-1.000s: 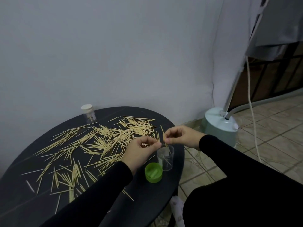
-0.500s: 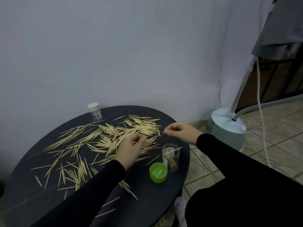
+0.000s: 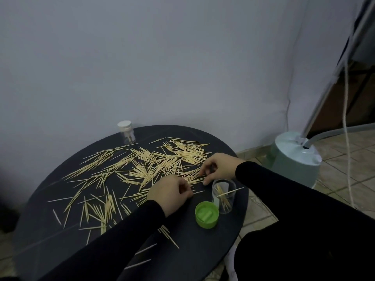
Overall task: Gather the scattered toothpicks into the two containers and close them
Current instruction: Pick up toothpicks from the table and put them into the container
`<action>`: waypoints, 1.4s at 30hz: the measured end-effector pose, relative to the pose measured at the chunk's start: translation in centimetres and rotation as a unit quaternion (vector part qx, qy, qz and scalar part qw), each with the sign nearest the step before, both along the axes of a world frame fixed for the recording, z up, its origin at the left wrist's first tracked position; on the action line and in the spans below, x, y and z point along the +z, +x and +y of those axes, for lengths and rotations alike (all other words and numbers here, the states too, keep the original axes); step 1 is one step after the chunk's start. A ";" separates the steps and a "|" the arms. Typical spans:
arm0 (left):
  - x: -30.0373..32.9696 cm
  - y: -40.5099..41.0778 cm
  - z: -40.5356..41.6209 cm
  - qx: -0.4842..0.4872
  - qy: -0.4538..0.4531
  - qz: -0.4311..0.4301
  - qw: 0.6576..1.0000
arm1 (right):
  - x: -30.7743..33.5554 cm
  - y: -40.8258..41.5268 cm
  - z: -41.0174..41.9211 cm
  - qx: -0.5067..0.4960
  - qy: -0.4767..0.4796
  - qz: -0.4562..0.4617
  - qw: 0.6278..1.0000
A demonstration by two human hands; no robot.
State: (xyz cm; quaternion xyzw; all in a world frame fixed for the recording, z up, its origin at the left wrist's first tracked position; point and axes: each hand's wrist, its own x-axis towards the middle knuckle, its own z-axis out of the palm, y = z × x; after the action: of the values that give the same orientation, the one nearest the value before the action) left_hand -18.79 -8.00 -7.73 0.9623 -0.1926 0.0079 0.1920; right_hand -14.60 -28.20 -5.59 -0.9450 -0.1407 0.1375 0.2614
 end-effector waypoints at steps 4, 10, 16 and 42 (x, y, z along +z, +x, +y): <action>-0.3 0.4 0.7 0.024 0.001 -0.027 0.999 | -0.1 0.1 0.2 0.003 -0.001 0.003 1.000; -0.4 0.4 0.9 0.027 0.032 -0.070 0.997 | -0.4 0.1 0.5 0.006 0.004 0.013 1.000; -0.3 0.5 0.8 0.031 0.055 -0.067 0.996 | -0.3 0.0 0.2 -0.003 -0.002 -0.006 1.000; -0.1 0.9 0.0 0.050 0.028 -0.109 0.992 | -0.5 0.2 0.6 0.084 -0.256 -0.096 0.958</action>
State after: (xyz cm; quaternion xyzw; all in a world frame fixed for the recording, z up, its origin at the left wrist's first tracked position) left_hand -17.91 -7.95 -7.88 0.9690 -0.1643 0.1174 0.1422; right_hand -14.42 -27.59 -6.14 -0.9739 -0.2039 0.0986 -0.0170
